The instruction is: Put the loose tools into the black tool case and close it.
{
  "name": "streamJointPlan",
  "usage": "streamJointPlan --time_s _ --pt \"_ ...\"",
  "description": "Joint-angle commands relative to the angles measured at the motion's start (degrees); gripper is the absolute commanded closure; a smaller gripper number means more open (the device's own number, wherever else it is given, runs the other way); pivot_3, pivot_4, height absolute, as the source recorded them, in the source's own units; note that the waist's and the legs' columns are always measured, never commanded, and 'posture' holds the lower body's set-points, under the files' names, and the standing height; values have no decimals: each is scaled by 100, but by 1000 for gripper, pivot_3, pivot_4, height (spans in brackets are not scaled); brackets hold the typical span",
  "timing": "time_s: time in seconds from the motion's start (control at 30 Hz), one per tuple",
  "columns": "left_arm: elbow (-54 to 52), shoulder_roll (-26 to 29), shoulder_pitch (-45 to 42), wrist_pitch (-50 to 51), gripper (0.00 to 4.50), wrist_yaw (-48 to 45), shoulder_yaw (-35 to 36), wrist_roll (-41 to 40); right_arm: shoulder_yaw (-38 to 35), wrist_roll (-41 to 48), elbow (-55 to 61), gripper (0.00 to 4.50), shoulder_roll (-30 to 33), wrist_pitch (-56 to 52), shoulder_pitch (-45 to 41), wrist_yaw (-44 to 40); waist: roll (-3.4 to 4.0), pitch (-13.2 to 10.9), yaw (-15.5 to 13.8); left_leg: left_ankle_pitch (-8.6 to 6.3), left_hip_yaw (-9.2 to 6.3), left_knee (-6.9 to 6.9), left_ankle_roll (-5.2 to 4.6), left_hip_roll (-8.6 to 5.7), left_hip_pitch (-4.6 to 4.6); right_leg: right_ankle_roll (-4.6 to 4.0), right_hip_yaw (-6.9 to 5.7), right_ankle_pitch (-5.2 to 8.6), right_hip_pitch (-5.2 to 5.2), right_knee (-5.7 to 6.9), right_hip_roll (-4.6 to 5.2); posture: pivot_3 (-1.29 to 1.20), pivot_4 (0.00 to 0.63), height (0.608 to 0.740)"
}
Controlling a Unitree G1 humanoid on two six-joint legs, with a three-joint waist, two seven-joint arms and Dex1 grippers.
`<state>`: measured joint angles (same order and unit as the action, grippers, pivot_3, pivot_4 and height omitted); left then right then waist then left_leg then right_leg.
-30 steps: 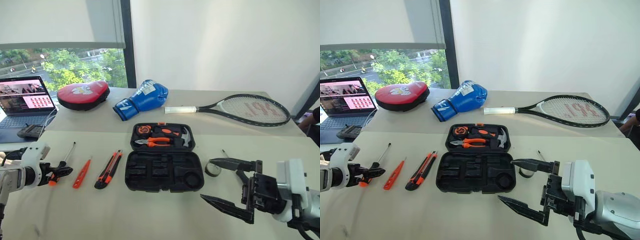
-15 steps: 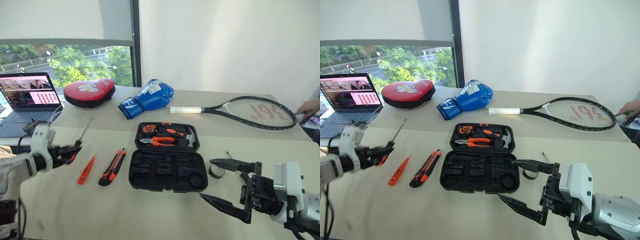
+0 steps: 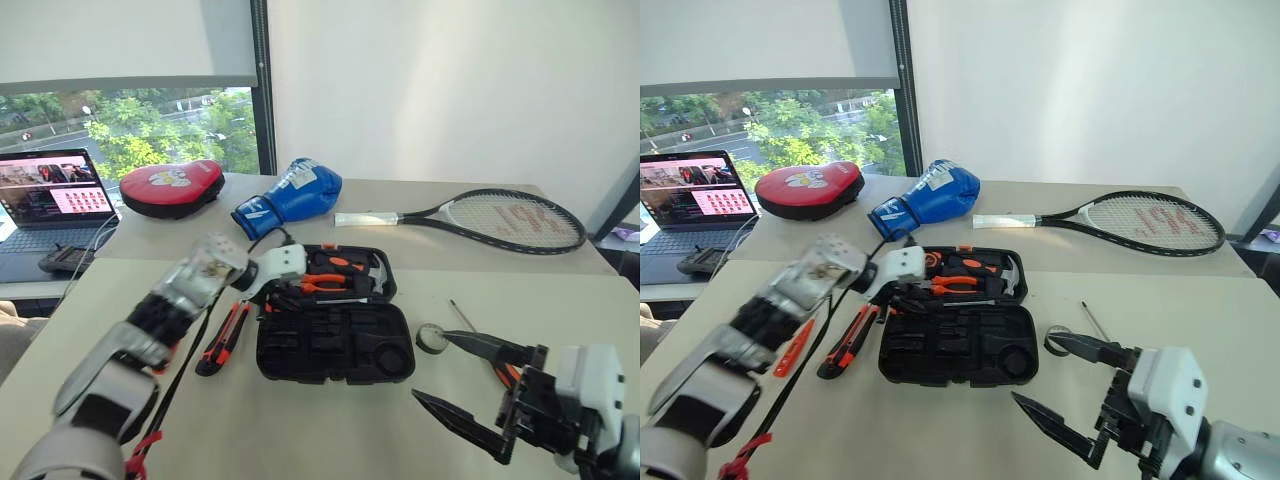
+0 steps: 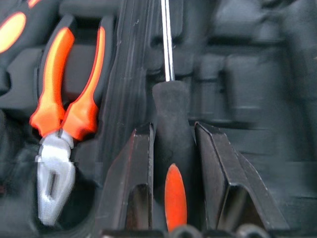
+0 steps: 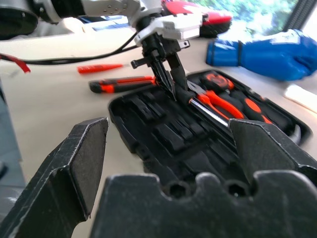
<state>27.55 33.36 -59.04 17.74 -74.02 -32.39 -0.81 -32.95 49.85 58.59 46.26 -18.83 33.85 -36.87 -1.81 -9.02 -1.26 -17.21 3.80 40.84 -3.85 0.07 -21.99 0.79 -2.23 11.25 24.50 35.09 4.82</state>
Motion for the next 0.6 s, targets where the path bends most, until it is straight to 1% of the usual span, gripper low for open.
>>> streamJointPlan --time_s 0.03,0.13,0.27,0.43,0.5,0.53,0.6 --pt "639 -184 -271 -511 3689 -196 -39 377 -106 118 141 0 180 737 451 290 0 0 -4 -2 -1 2 -3 -1 -2 5 -2 1 -1 0 5 0 150 740" --pt "830 -301 -257 -614 3689 -352 24 462 -48 82 141 0 328 1142 834 502 0 0 -8 -11 0 10 -19 -9 -3 17 -5 0 -3 2 23 0 150 740" --pt "919 -230 -137 -666 3689 -388 71 656 -69 50 141 0 412 1480 1311 639 -1 0 -17 -13 -1 23 -26 -12 -2 28 -5 -4 -11 0 32 0 150 740" --pt "905 -281 -52 -719 3689 -301 169 754 -195 101 141 0 575 1619 1489 702 -1 0 -9 -14 -2 25 -26 -10 -2 28 -4 -5 -11 2 32 0 150 740" --pt "882 -330 -16 -792 2687 -234 266 720 -225 154 141 0 652 1603 1456 737 0 0 -13 -14 -2 26 -26 -9 -1 28 -5 -5 -11 4 33 0 150 740" --pt "895 -367 -21 -742 2461 -179 363 664 -219 177 141 0 694 1599 1437 751 -1 0 -19 -14 -2 26 -26 -9 -1 28 -5 -5 -11 4 33 0 150 740" --pt "618 -339 14 -522 1699 -196 938 146 -271 213 141 0 759 1596 1452 725 0 0 -40 -14 -5 32 -27 -9 -2 28 -6 -6 -13 6 35 0 150 740"
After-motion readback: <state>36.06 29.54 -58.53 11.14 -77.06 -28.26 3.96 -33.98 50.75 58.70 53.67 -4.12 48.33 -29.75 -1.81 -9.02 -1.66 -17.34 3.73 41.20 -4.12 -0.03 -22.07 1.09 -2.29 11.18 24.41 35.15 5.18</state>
